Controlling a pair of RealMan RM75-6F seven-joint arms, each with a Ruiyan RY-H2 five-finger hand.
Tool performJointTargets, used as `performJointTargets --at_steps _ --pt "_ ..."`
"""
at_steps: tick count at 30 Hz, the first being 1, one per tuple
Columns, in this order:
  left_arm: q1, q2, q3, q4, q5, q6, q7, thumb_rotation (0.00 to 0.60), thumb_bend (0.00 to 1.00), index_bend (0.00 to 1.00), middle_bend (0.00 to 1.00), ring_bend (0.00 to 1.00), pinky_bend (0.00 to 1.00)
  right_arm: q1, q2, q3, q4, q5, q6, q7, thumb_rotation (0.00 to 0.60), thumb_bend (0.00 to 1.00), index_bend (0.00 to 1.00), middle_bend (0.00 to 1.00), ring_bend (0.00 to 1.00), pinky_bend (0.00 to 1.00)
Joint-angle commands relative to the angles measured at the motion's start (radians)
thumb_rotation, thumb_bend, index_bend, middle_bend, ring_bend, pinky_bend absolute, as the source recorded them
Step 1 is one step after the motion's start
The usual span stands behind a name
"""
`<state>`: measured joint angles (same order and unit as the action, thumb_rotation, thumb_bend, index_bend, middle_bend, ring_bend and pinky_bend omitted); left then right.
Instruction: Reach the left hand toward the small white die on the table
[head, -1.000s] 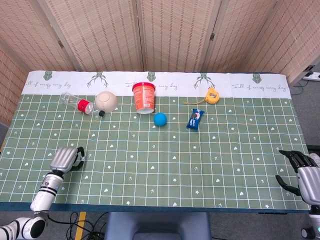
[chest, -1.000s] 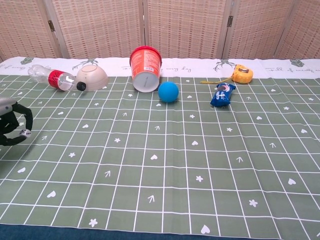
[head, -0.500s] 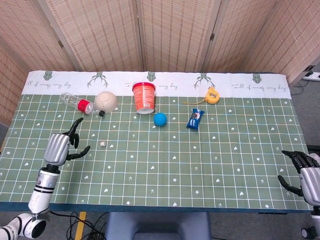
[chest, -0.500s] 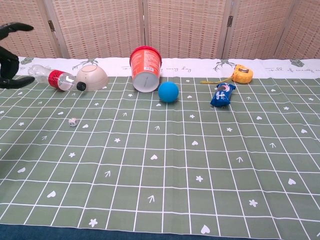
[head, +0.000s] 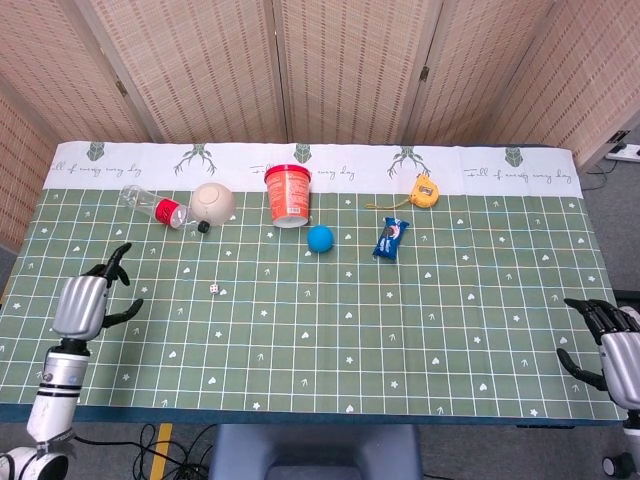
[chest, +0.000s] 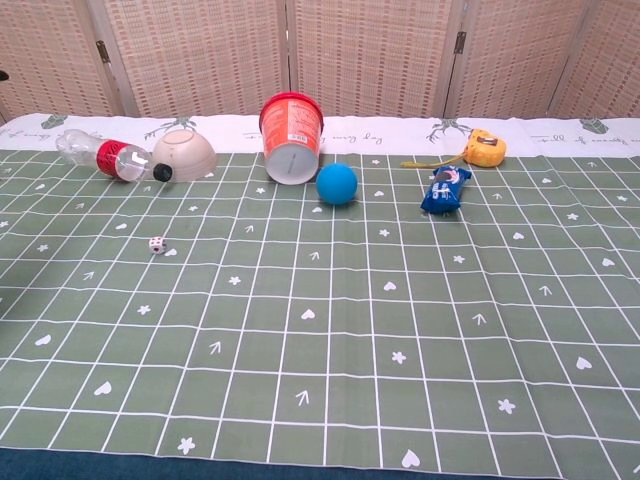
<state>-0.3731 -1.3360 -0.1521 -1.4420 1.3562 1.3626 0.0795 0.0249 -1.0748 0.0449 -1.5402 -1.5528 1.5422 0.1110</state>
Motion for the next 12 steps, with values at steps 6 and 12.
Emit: performJointTargets --at_steps 6,12 --pt "0.096 0.108 0.051 -0.1 -0.091 0.007 0.126 0.6 0.25 0.19 0.47 0.37 0.54 0.016 0.009 -0.004 -0.019 0.0 -0.032 -0.017 0.6 0.2 0.23 0.28 0.19 0.27" --pt "0.157 0.141 0.065 -0.14 -0.095 0.069 0.126 0.6 0.25 0.2 0.46 0.35 0.5 0.029 0.0 -0.004 -0.013 -0.014 -0.04 0.0 0.6 0.2 0.23 0.28 0.19 0.27"
